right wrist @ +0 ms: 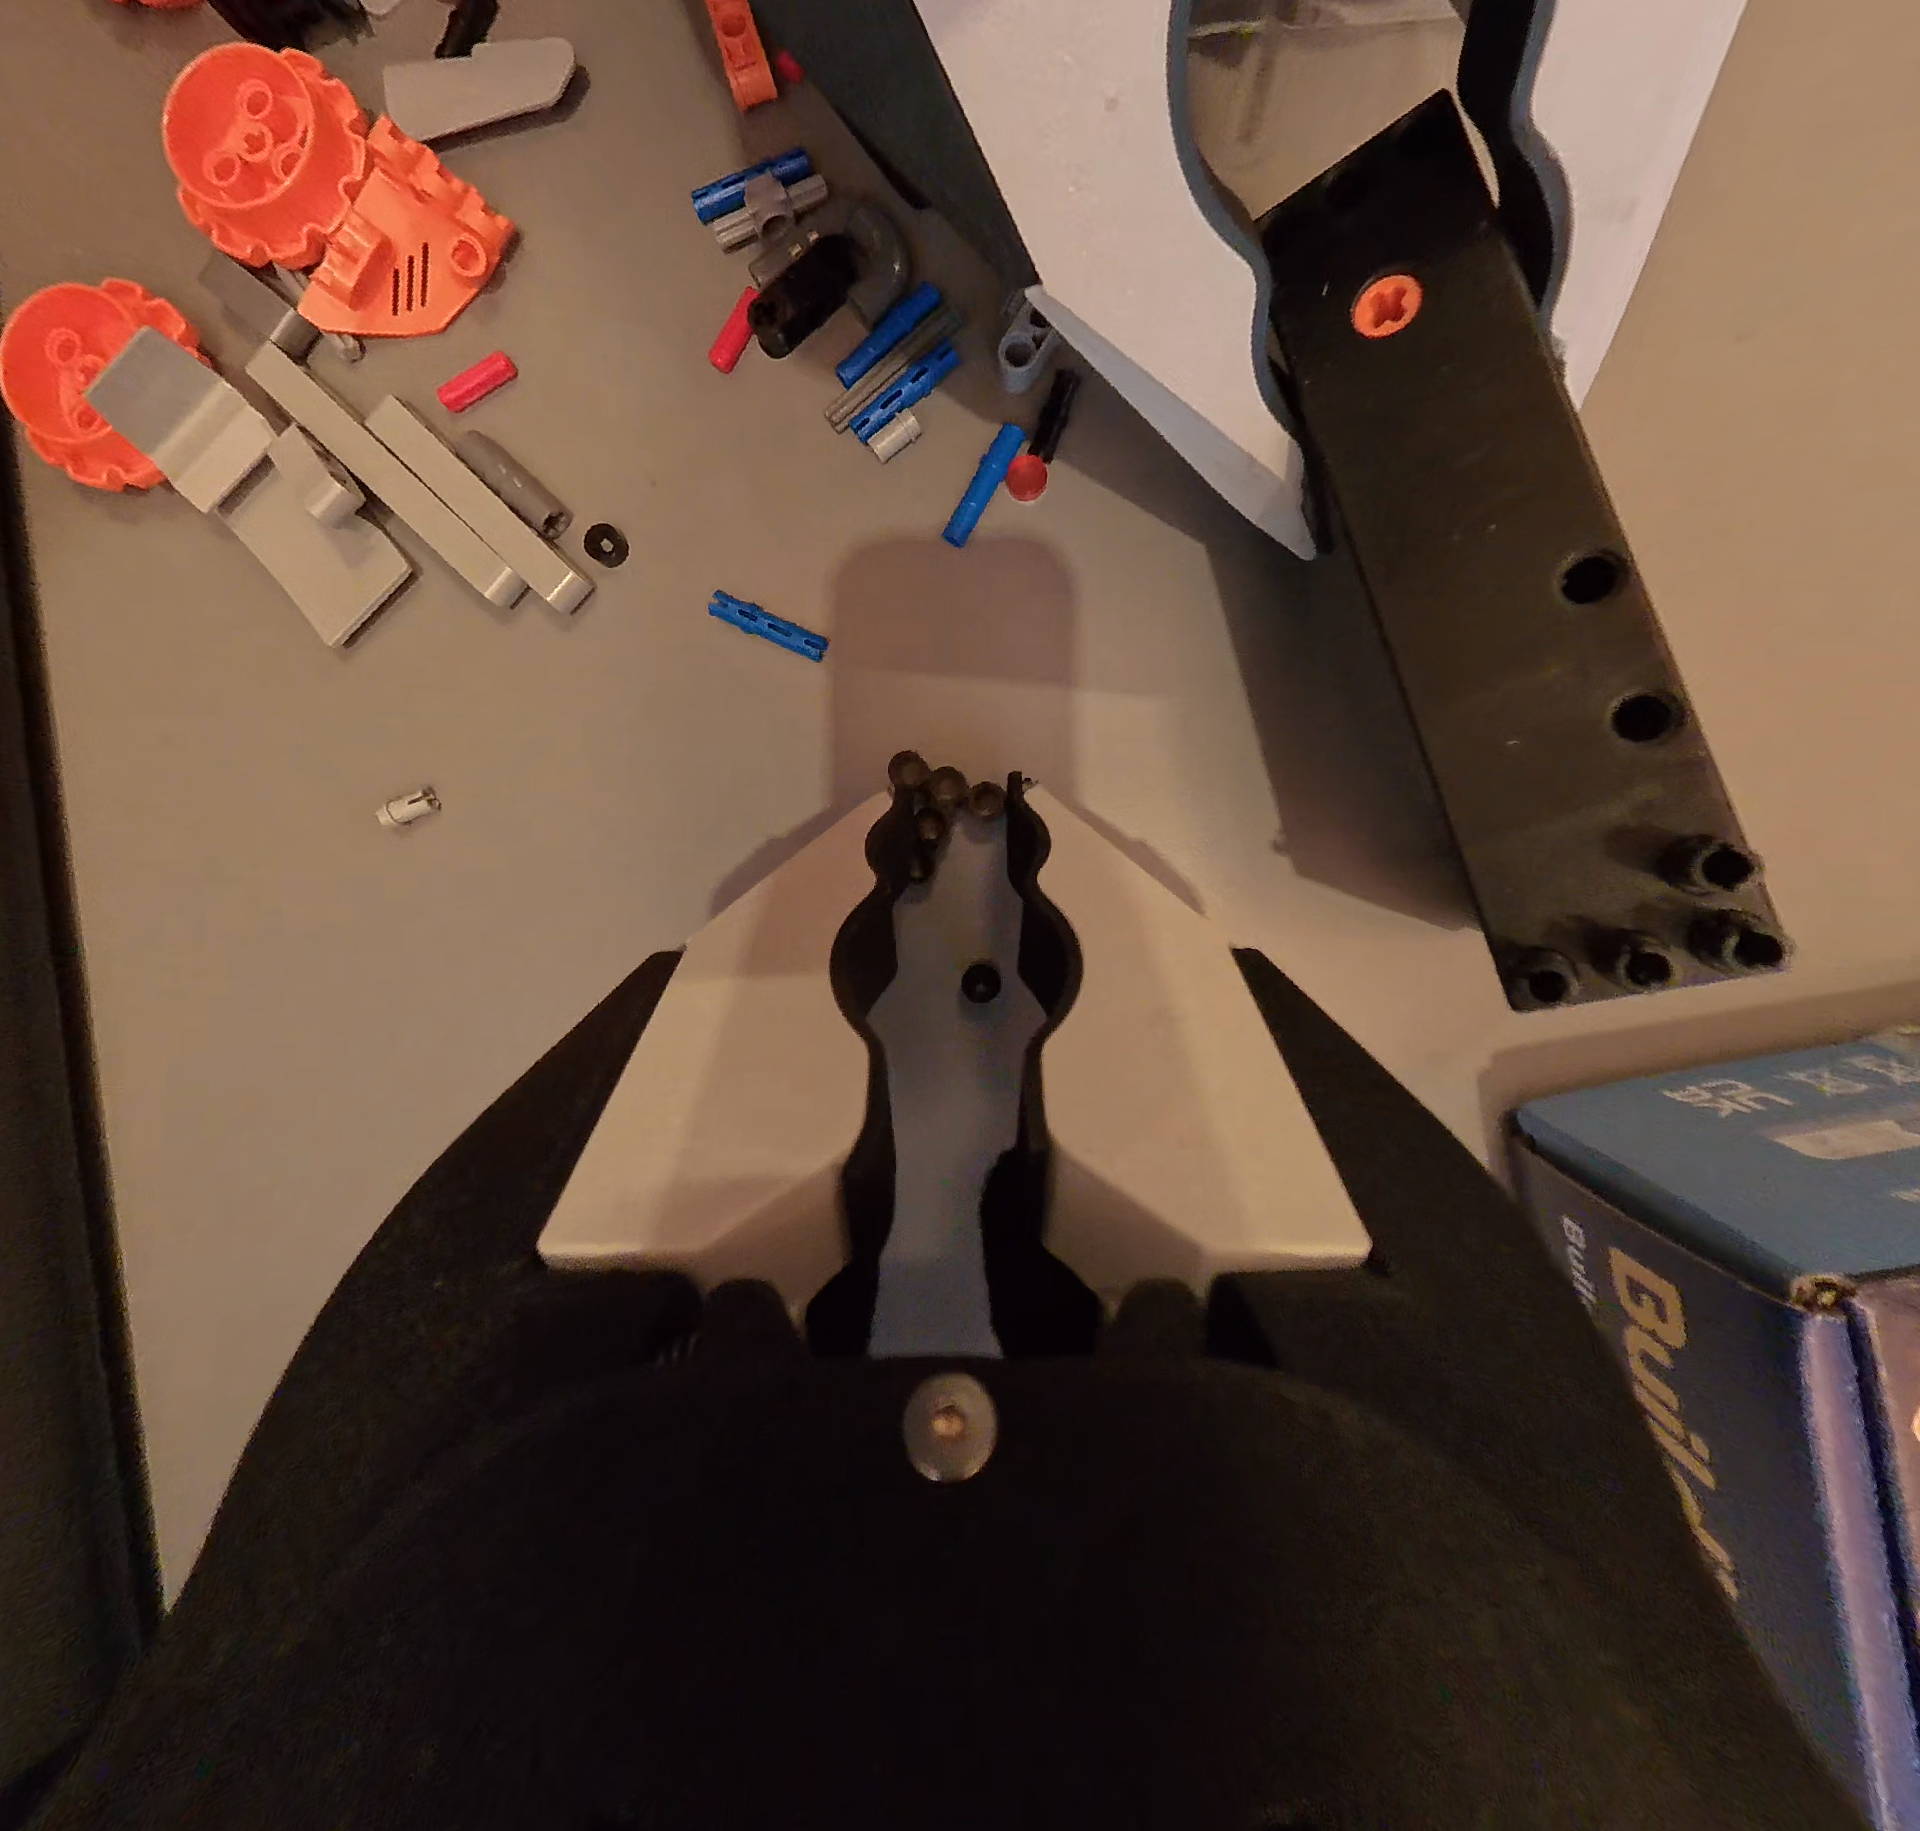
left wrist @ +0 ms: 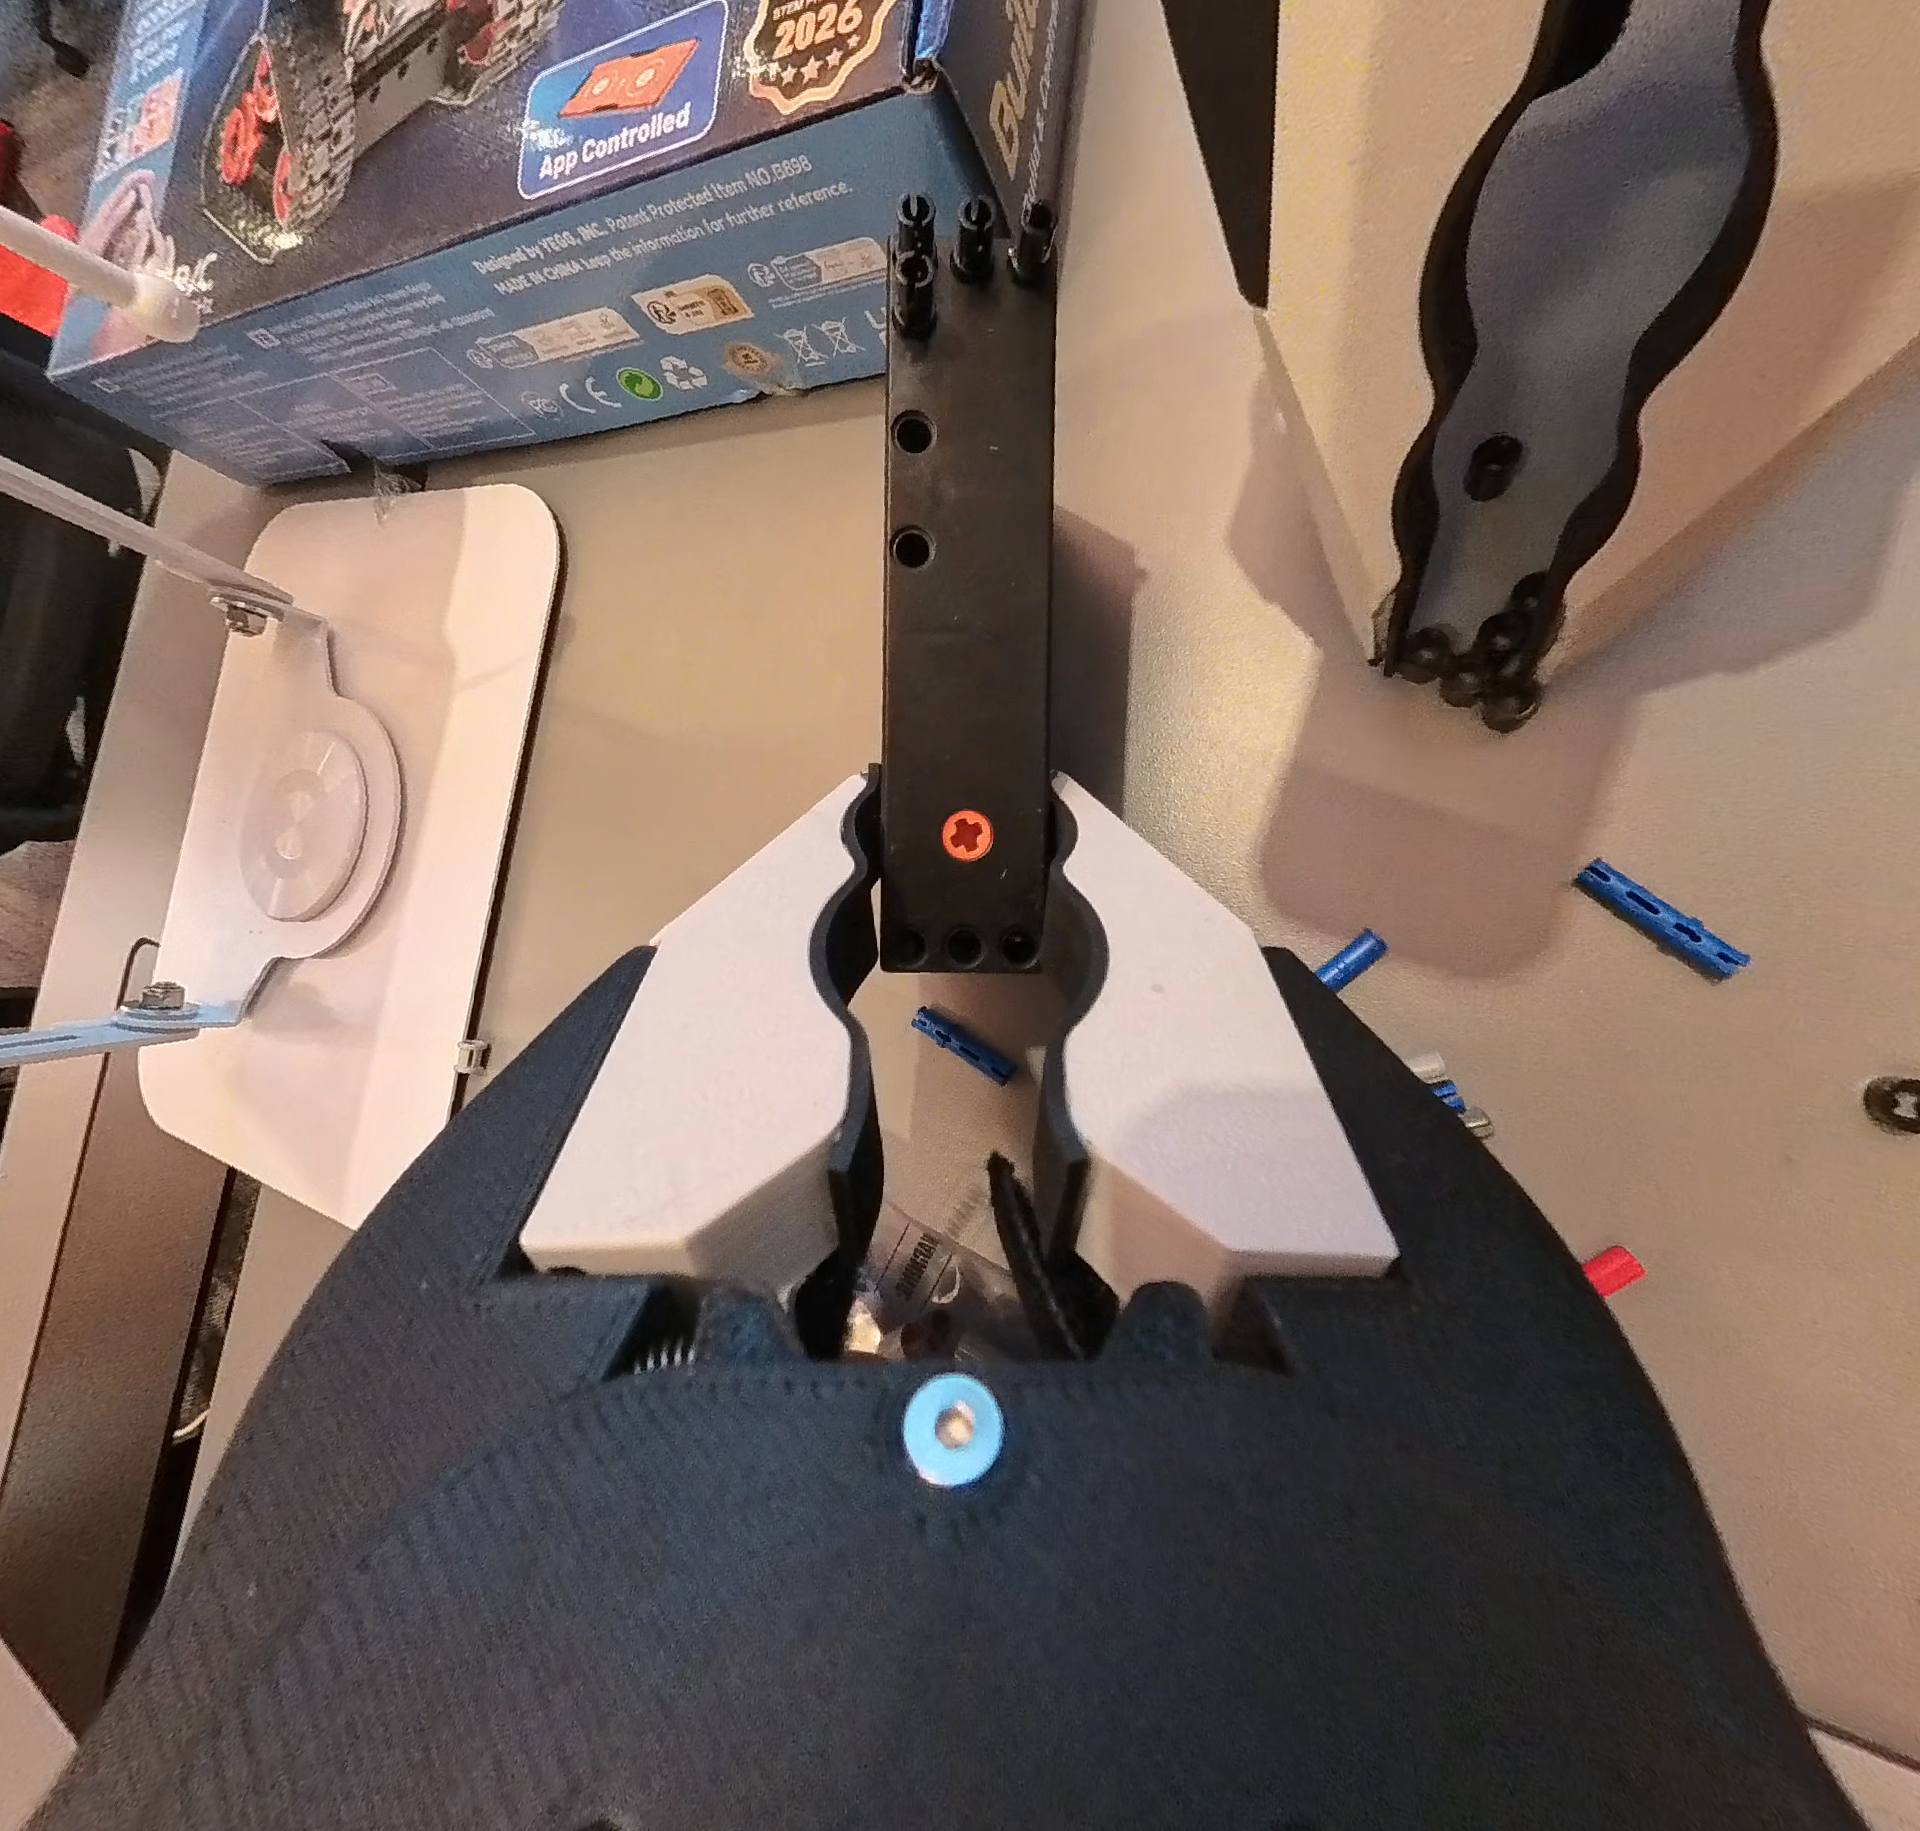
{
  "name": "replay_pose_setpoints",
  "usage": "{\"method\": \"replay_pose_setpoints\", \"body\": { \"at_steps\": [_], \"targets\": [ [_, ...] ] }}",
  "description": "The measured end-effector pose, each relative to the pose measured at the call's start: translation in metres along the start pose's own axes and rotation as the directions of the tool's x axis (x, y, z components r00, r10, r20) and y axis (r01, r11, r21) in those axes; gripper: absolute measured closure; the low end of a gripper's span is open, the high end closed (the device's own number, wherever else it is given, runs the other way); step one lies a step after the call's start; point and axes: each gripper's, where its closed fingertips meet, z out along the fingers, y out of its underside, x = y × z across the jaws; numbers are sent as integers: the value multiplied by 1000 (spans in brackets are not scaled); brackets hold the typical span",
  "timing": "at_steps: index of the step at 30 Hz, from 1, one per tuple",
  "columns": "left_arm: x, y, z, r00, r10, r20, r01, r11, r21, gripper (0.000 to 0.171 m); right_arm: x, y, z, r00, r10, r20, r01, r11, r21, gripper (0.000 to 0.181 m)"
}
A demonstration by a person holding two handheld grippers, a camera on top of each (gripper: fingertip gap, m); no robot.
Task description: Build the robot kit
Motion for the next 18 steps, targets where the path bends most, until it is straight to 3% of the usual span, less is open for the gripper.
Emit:
{"method": "replay_pose_setpoints", "body": {
  "at_steps": [6, 12, 18],
  "targets": [
    [0, 0, 0, 1000, 1, 1, -1, 1000, 0, 146, 10, -8, -27, 999, 2, -36, 1, 997, 81, 166],
    [0, 0, 0, 1000, 6, 4, -6, 1000, -1, 146, 44, -29, -92, 956, 6, -292, 66, 970, 236, 165],
    [0, -1, 0, 1000, 17, 11, -17, 1000, -5, 146, 58, -30, -84, 913, -27, -408, 115, 974, 193, 165]
  ]
}}
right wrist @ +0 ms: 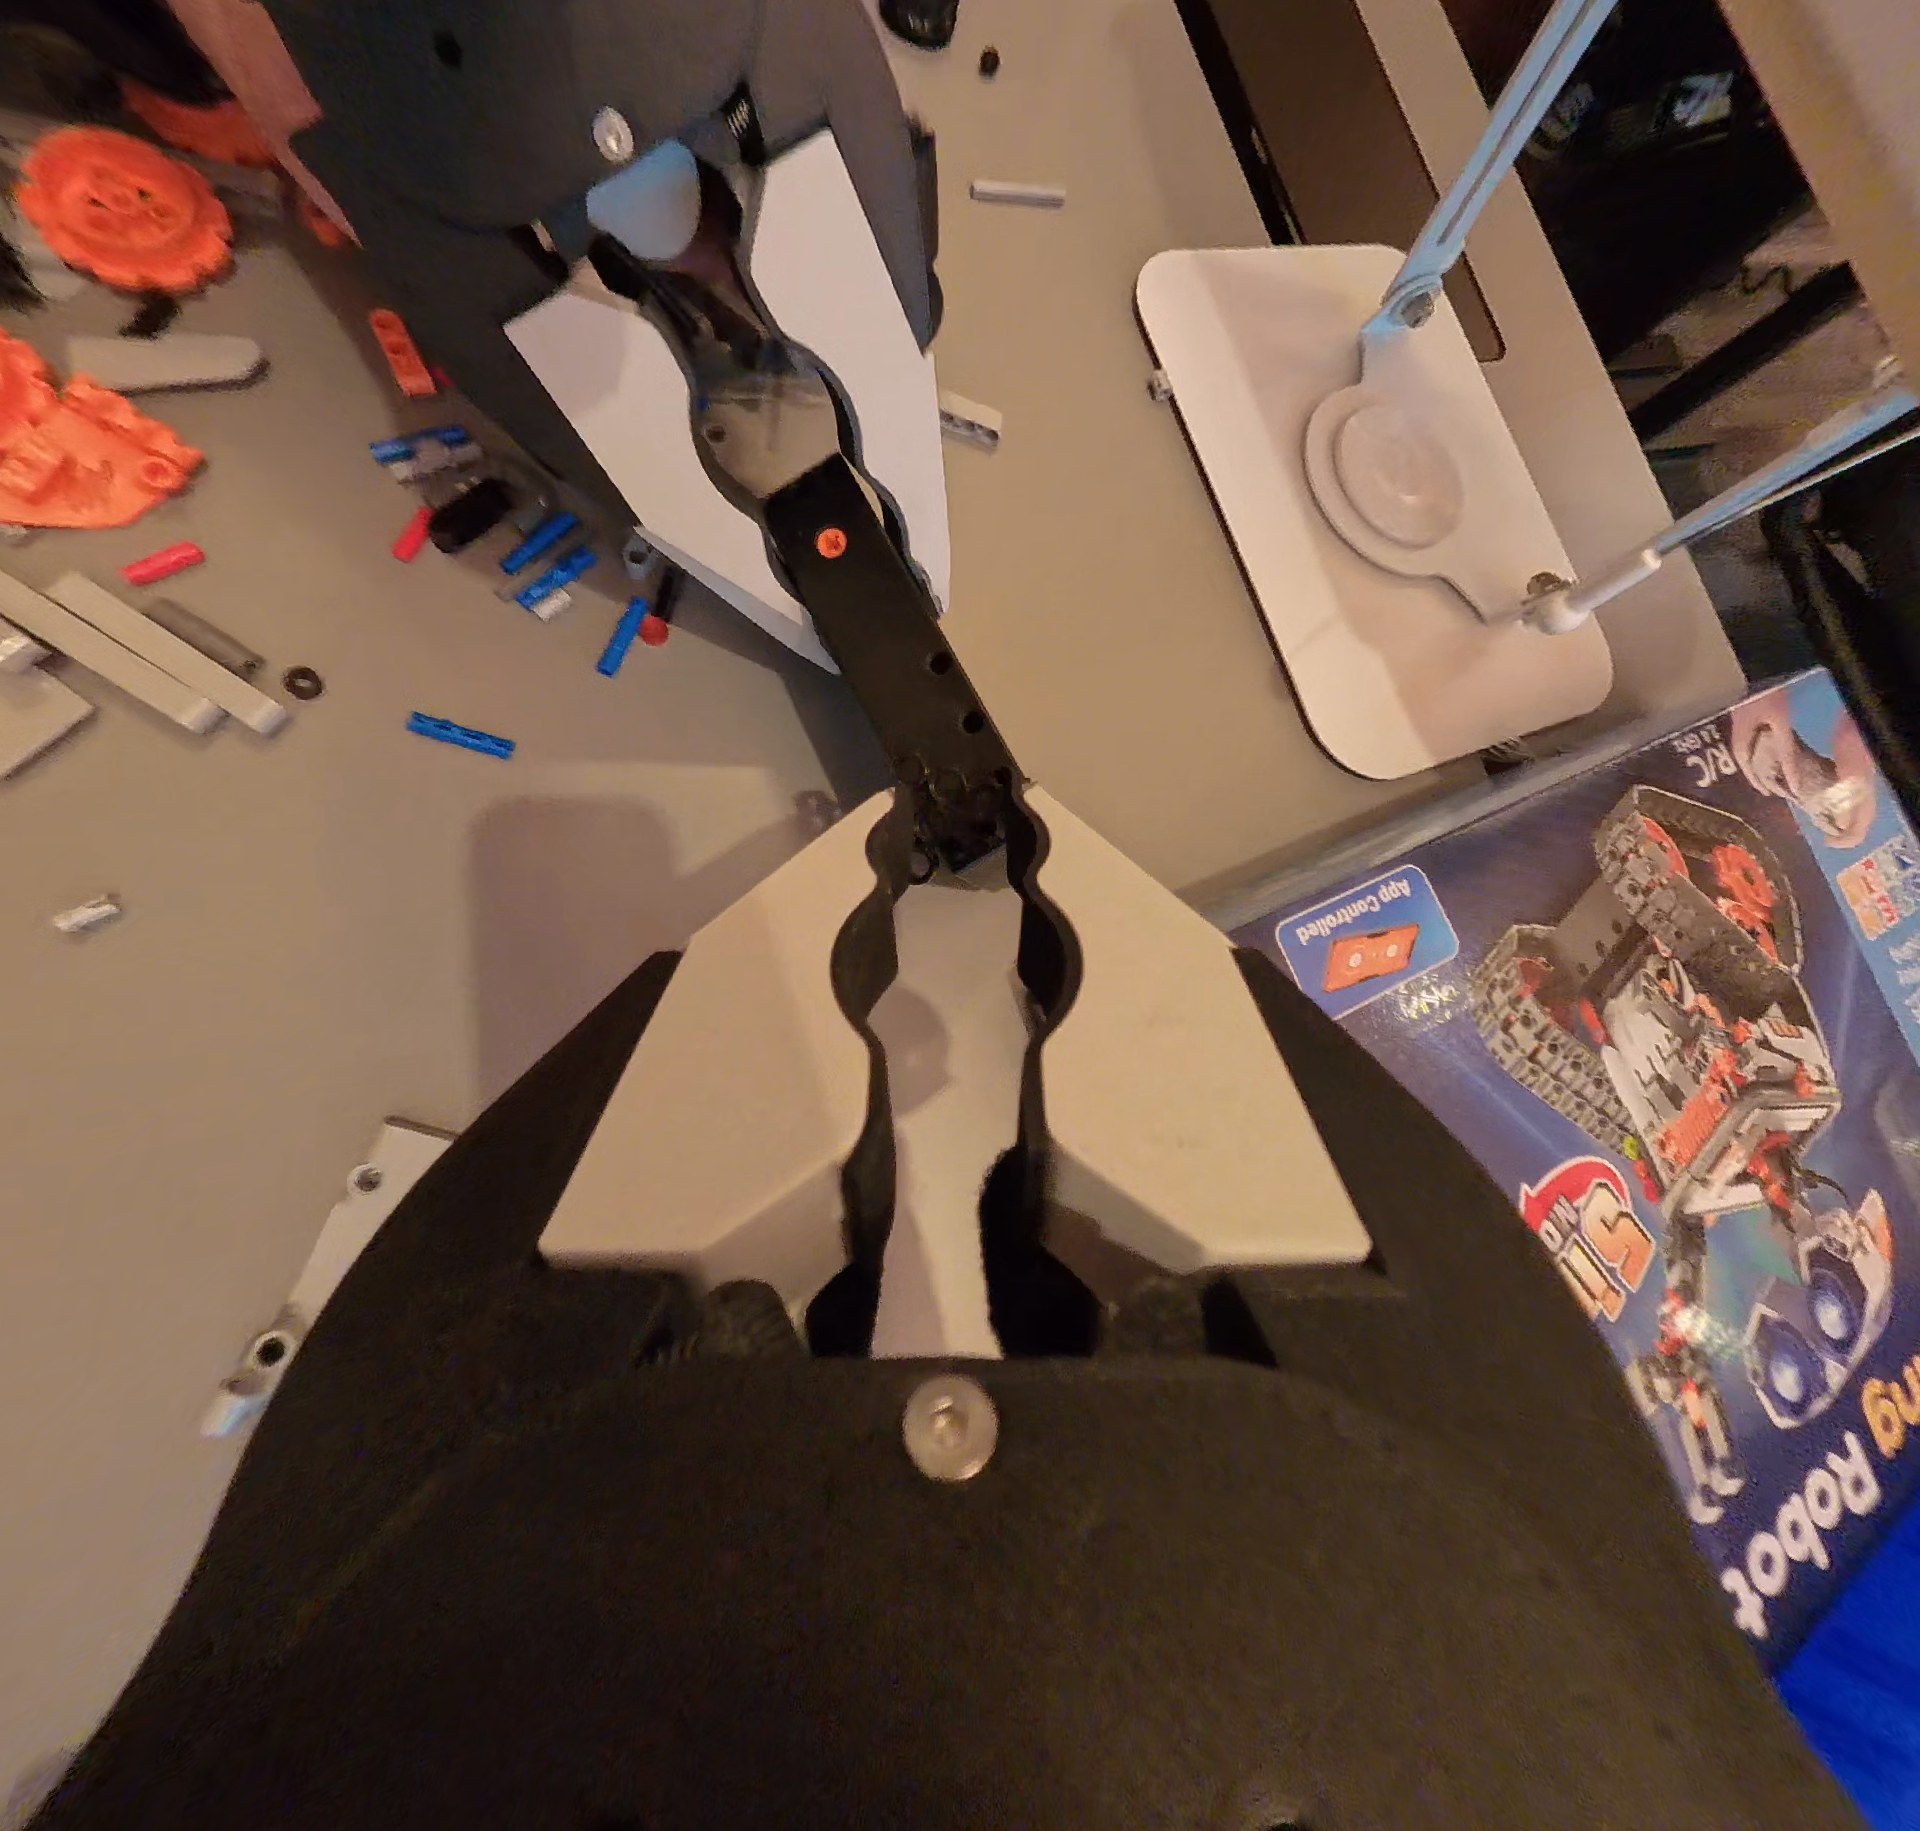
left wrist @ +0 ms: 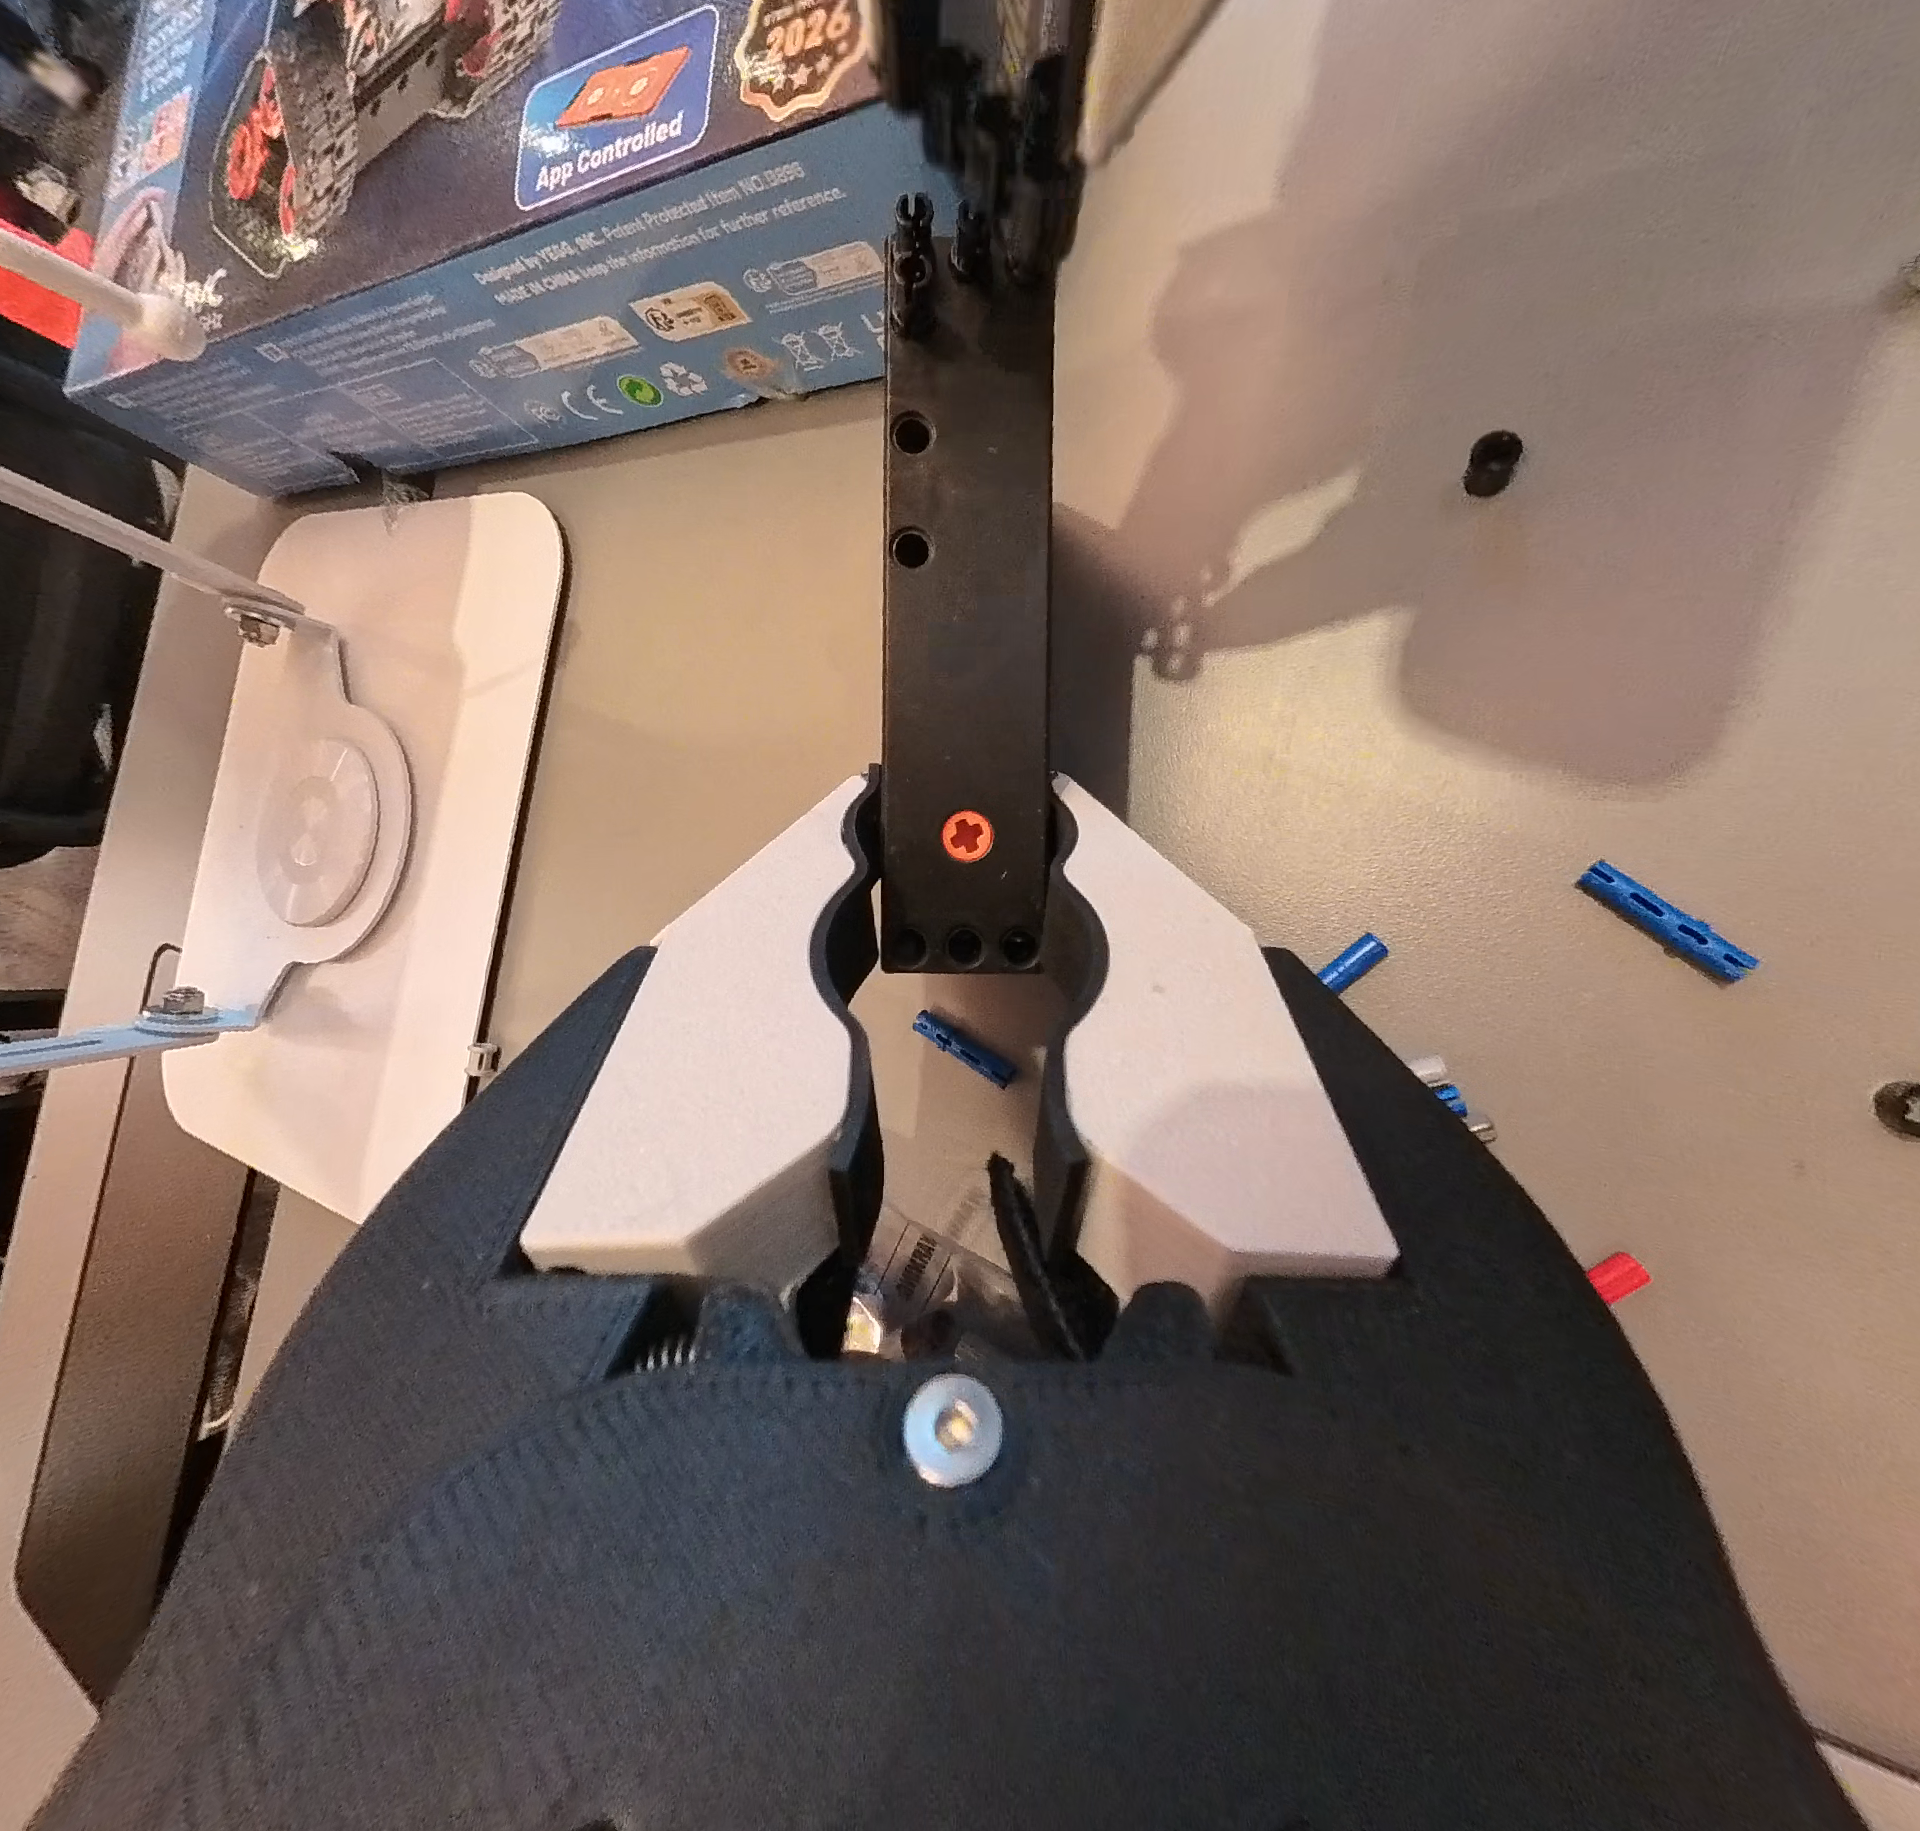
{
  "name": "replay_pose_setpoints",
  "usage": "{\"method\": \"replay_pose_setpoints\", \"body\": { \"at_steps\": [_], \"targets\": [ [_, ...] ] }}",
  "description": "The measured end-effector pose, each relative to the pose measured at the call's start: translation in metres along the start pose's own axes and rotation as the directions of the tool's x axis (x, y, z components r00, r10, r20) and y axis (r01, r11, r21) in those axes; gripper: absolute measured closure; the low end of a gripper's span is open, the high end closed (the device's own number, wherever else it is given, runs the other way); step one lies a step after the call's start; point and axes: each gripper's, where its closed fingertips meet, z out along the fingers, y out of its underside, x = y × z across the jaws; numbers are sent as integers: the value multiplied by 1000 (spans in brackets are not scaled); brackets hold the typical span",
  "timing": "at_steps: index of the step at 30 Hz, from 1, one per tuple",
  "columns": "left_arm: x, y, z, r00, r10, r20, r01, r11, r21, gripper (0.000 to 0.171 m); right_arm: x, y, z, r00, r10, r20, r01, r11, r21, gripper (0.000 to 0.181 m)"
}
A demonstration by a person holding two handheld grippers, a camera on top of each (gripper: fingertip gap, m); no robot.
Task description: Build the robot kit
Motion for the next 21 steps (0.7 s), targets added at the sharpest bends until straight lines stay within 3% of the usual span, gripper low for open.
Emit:
{"method": "replay_pose_setpoints", "body": {
  "at_steps": [15, 21],
  "targets": [
    [1, -1, 0, 1000, 14, 8, -14, 1000, 5, 146, 4, 3, 10, 982, -137, -133, 127, 989, -77, 165],
    [1, -1, 0, 1000, 18, 10, -18, 1000, 4, 146, 3, 4, 10, 985, -127, -114, 120, 991, -66, 165]
  ]
}}
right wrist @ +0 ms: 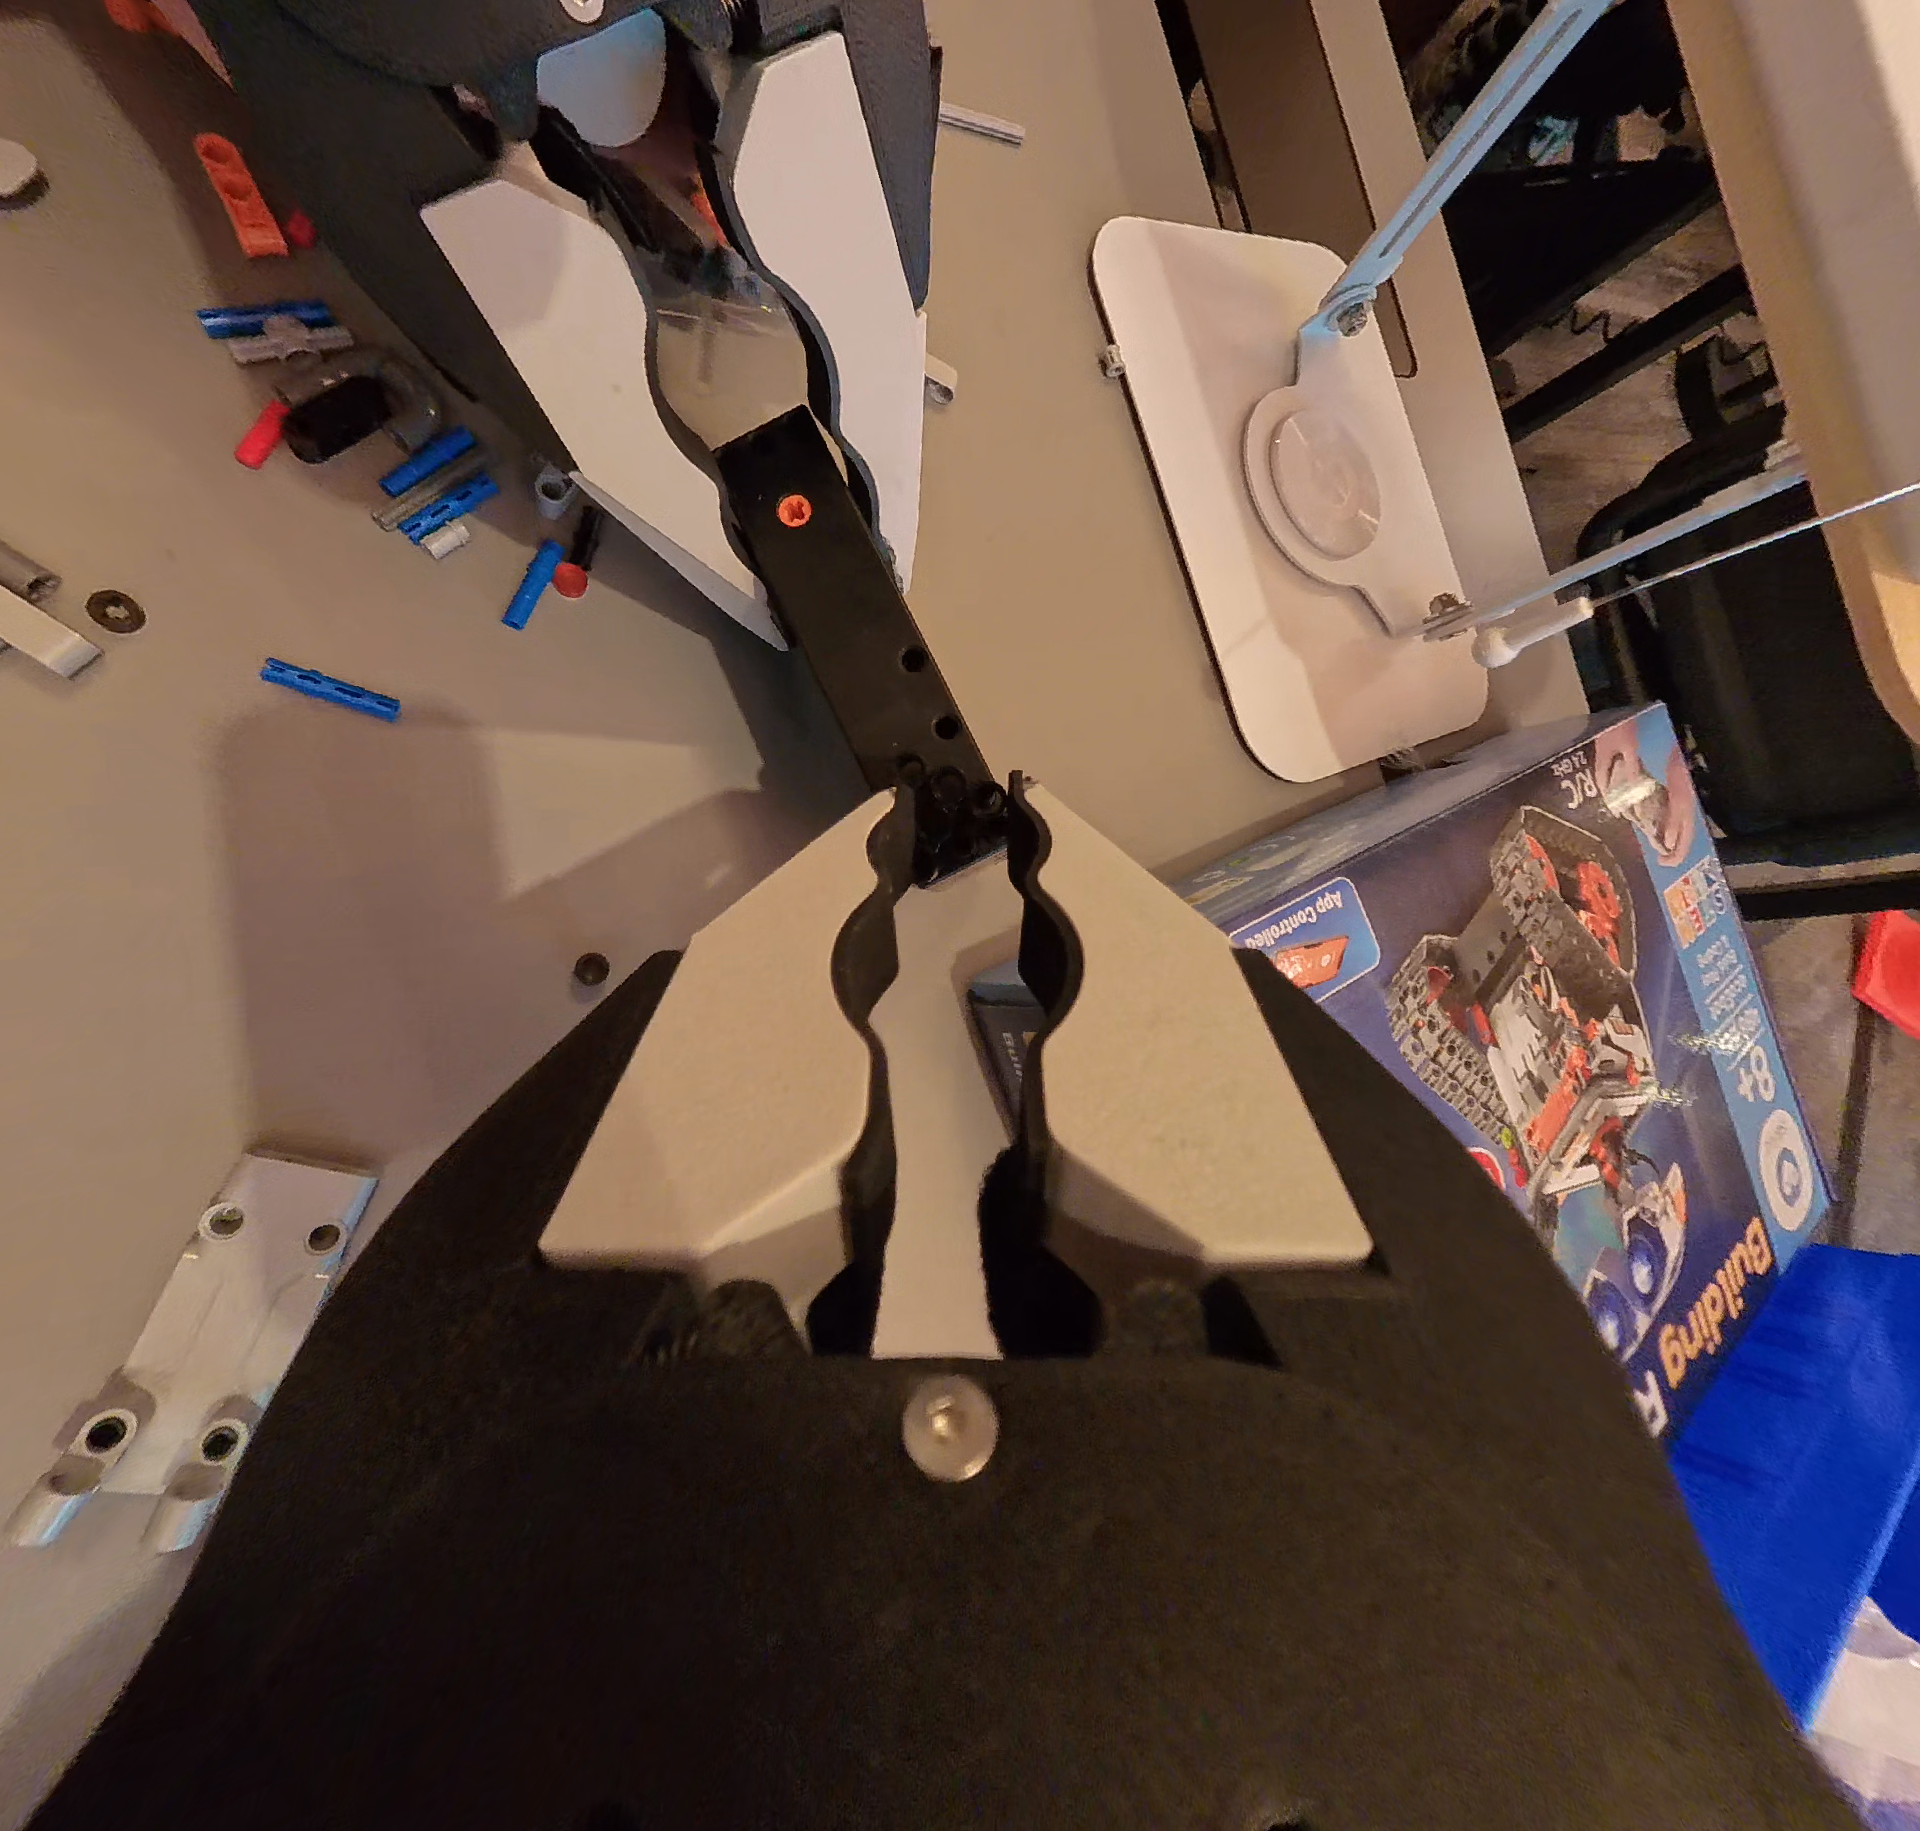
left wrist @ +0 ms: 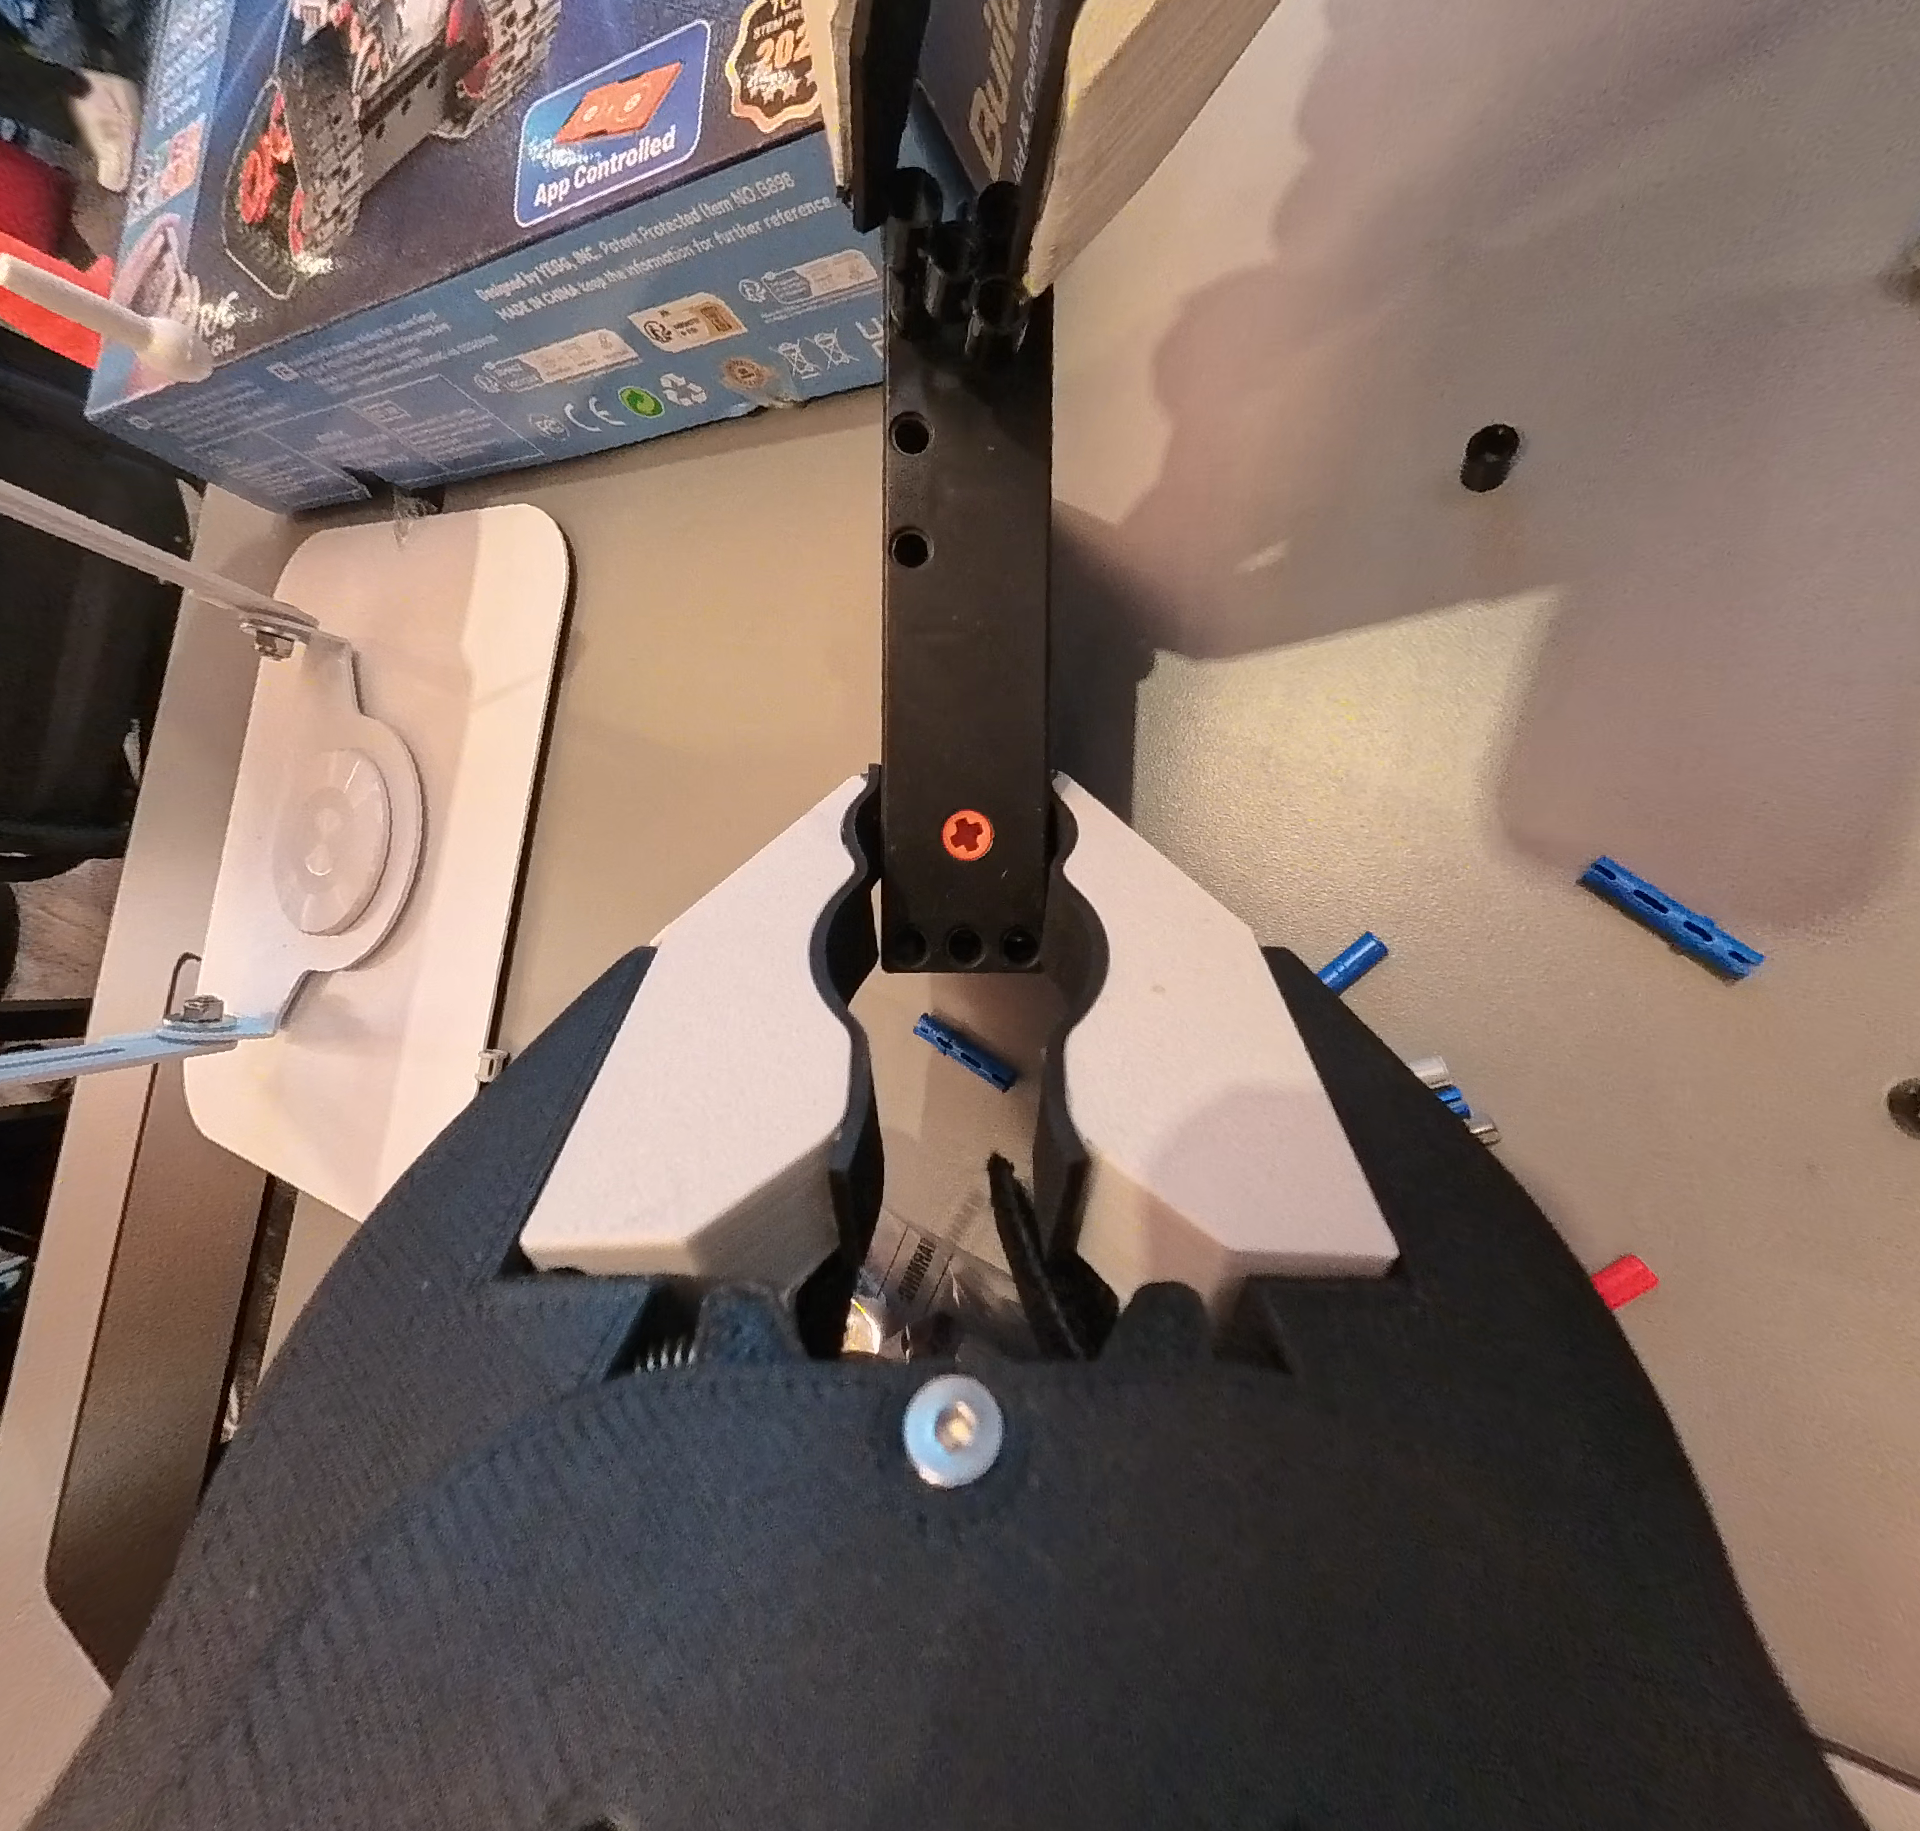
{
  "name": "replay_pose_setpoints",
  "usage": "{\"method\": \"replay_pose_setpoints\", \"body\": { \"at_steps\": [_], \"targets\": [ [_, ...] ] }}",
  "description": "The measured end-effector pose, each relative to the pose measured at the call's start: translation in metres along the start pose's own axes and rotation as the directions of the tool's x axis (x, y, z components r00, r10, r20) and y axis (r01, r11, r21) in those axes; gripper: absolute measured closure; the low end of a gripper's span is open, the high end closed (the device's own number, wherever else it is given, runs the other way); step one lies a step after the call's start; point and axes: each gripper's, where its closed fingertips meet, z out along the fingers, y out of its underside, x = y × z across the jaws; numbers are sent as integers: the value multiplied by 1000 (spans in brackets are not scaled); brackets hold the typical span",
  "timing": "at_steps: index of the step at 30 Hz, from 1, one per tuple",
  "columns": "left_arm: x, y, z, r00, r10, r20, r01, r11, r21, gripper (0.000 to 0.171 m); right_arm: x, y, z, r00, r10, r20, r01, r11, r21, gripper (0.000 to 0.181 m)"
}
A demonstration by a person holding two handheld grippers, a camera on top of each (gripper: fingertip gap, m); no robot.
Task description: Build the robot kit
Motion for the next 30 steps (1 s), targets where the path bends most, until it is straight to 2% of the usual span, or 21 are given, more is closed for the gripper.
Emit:
{"method": "replay_pose_setpoints", "body": {
  "at_steps": [19, 30],
  "targets": [
    [1, -1, 0, 1000, 11, 4, -11, 1000, 2, 146, -1, -1, -3, 999, 13, 51, -15, 999, 32, 165],
    [1, -1, 0, 1000, 9, 3, -9, 1000, 3, 146, 0, 4, -4, 993, 99, 67, -99, 995, -7, 165]
  ]
}}
